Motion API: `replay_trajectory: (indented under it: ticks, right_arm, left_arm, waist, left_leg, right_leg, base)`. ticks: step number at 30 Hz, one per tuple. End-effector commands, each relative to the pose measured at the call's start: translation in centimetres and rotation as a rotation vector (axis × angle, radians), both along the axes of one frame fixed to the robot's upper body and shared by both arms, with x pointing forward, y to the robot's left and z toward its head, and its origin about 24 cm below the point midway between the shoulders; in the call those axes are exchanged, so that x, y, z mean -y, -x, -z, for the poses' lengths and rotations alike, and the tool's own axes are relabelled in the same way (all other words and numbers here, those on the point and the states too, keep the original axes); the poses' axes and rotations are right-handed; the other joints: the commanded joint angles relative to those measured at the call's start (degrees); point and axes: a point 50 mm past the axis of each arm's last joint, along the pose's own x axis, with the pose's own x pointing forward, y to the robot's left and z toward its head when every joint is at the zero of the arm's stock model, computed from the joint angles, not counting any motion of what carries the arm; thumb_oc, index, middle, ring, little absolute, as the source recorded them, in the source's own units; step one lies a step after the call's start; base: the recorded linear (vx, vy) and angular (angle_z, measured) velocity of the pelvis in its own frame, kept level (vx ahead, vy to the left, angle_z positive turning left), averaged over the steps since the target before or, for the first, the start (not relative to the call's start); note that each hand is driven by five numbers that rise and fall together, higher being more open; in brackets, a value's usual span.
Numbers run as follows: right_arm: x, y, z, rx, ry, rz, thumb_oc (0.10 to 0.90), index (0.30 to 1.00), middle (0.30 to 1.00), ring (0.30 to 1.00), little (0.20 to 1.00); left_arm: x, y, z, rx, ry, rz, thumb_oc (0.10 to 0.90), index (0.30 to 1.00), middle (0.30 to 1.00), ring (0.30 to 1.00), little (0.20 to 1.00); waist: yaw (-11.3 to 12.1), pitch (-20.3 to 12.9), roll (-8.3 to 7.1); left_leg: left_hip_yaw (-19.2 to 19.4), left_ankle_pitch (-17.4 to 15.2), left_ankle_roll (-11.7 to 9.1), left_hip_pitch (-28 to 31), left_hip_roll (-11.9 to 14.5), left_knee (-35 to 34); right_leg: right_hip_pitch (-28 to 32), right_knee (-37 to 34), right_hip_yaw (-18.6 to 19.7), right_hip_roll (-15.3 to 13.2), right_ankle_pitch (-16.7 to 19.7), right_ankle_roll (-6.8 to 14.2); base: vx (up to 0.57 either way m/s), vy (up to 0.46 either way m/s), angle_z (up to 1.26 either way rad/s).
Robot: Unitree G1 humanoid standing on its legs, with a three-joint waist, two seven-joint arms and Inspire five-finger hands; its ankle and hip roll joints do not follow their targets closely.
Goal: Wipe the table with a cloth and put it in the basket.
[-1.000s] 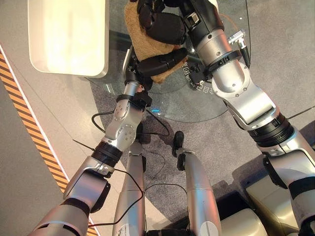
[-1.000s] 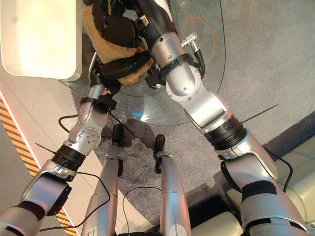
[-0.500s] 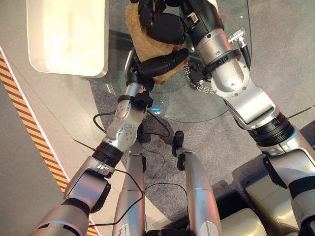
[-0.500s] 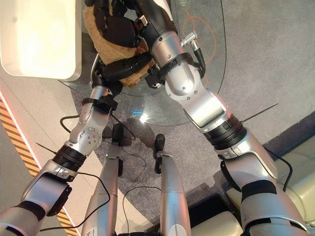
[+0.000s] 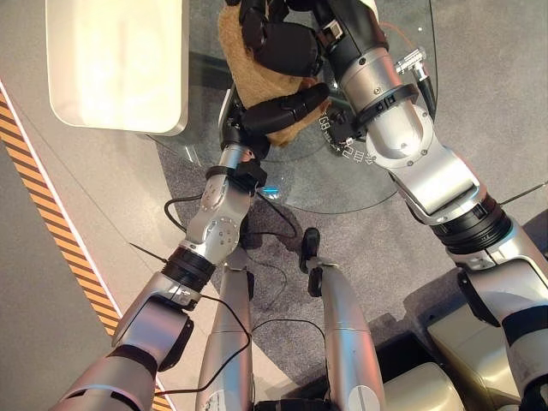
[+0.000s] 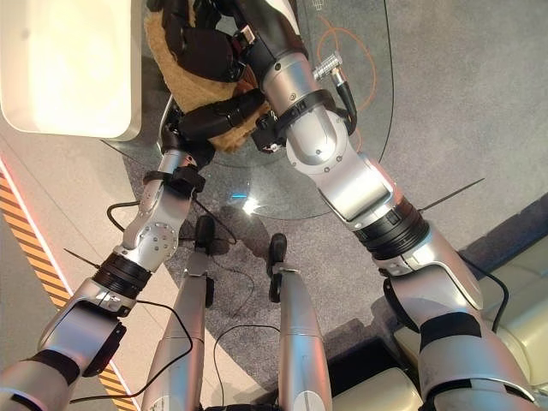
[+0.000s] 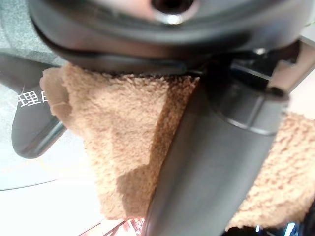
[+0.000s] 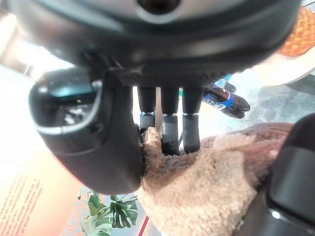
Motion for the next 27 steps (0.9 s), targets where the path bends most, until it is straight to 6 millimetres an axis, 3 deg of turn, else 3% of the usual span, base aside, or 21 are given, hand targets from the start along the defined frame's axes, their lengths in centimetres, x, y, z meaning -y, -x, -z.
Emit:
replay_trajectory:
  ticks: [1,27]
  right_arm:
    - [-1.41,5.59,-7.62,0.357,-0.066,-0.127,0.800,0.900,0.900,0.900,0.900]
    - [-1.25,5.17,-7.10,0.319,-0.090,-0.144,0.800,0.900,0.900,0.900,0.900]
  left_arm:
    - [2.40,2.23,-6.54,0.318,0.092,0.160,0.100,0.300,0.300,0.300,0.200]
    - [2.55,2.17,-6.23,0.299,0.119,0.168,0.100,0.300,0.300,0.300,0.200]
  waist:
    - [0.98,-1.41,-2.64]
    - [0.92,-1.41,-2.83]
  left_leg:
    - [6.68,-10.25,5.59,1.88,-3.85,9.44]
    - [6.60,-10.66,5.73,1.54,-3.93,10.26]
  right_leg:
    - [5.59,-11.92,0.32,4.75,7.10,1.11]
    - [5.48,-11.53,0.30,4.81,6.98,1.04]
  base:
    - [0.00,0.000,0.00]
    - [0.00,0.000,0.00]
